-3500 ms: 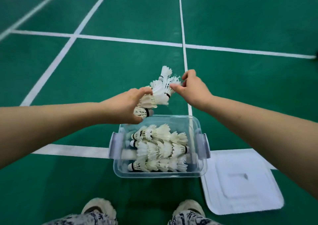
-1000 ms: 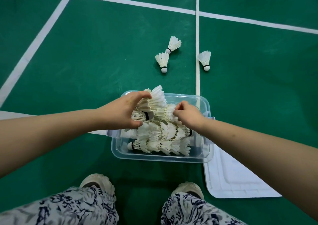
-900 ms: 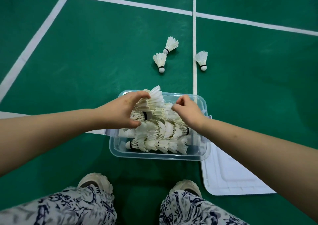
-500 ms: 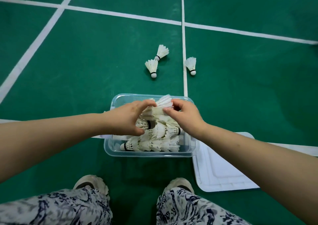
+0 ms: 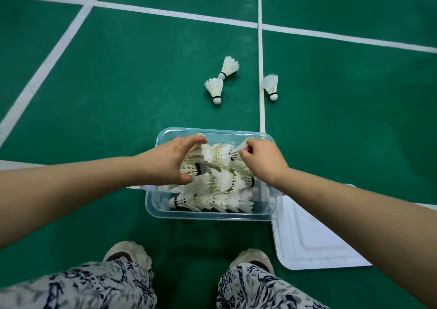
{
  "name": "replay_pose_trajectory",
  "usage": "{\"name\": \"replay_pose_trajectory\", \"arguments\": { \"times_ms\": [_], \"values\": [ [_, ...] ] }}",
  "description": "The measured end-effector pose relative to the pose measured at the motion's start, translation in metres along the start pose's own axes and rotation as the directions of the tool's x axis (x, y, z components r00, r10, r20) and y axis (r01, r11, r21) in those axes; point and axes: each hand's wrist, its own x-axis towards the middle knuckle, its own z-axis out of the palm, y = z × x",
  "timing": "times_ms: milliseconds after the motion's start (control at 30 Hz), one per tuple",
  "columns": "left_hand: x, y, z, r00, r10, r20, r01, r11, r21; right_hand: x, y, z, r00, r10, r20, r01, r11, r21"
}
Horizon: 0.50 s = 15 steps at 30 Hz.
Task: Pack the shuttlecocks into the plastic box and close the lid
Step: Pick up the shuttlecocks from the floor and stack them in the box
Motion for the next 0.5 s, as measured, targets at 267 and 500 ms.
{"name": "replay_pose_trajectory", "arguments": {
  "times_ms": [267, 500],
  "values": [
    [0.000, -0.016, 0.000, 1.000, 0.005, -0.012, -0.005, 1.000, -0.004, 0.023, 0.004, 0.017, 0.960, 0.209, 0.185, -0.244, 0.951, 0.192],
    [-0.002, -0.008, 0.001, 0.999, 0.038, -0.002, -0.038, 0.999, -0.011, 0.013, -0.003, 0.022, 0.918, 0.376, 0.124, -0.393, 0.904, 0.171]
  ]
}}
